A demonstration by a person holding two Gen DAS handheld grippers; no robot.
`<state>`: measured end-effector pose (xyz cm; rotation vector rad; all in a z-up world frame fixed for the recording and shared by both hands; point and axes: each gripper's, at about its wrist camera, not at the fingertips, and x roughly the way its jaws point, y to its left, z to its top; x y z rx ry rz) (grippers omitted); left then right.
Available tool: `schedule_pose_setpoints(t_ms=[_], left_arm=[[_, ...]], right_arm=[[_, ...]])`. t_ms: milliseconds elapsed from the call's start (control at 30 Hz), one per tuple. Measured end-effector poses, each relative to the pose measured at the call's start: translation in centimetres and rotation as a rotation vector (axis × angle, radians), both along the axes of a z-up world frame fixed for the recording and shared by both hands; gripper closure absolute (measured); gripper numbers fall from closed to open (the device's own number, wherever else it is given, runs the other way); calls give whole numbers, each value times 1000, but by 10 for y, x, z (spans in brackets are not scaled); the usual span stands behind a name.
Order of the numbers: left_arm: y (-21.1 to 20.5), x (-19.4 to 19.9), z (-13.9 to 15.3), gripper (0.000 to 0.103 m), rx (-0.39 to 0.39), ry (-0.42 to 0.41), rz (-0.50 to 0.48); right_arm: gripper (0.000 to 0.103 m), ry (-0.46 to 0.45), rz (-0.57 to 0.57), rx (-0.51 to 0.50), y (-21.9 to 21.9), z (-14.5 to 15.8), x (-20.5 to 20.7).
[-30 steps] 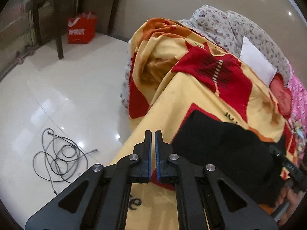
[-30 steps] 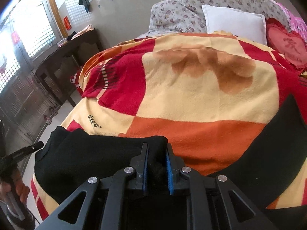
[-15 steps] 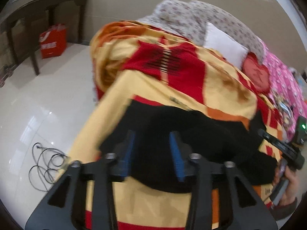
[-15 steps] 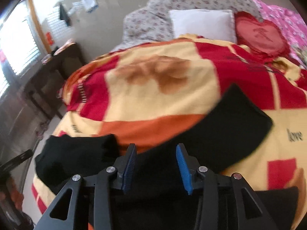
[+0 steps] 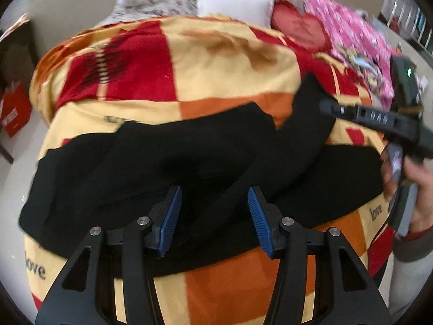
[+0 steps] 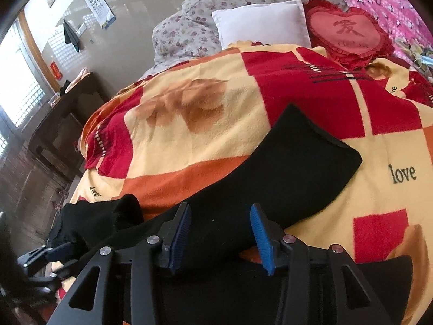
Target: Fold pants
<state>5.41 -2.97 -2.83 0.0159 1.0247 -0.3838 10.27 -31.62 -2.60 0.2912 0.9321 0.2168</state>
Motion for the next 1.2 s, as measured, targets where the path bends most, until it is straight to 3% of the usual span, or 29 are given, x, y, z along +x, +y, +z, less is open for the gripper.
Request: schedule_pose_setpoints(t_ms=[167, 400, 667, 767, 800, 867, 1033, 1200], left_arm=[[-20, 6, -11, 52, 25, 28, -37], [-27, 7, -15, 52, 56, 31, -77], [-29, 22, -16, 52, 19, 76, -96], [-31, 24, -17, 52, 6, 82, -93], [-30, 25, -17, 52, -3, 82, -91], [-28, 25, -17, 59, -21, 75, -82], [-31, 18, -10, 92, -54, 52, -89], [-37, -13, 0, 94, 0, -64, -150]], right_arm=[[56, -19, -66, -58, -22, 8, 19], [56, -32, -115, -250, -44, 0, 67], [56, -26, -21, -238, -51, -26, 103], [73, -25, -25, -213, -54, -32, 104], [87, -34, -25, -202, -56, -31, 102], [99, -49, -29, -131, -61, -24, 95], [100, -120, -29, -55, -76, 5, 57], [100, -228, -24, -54, -99, 44, -19]])
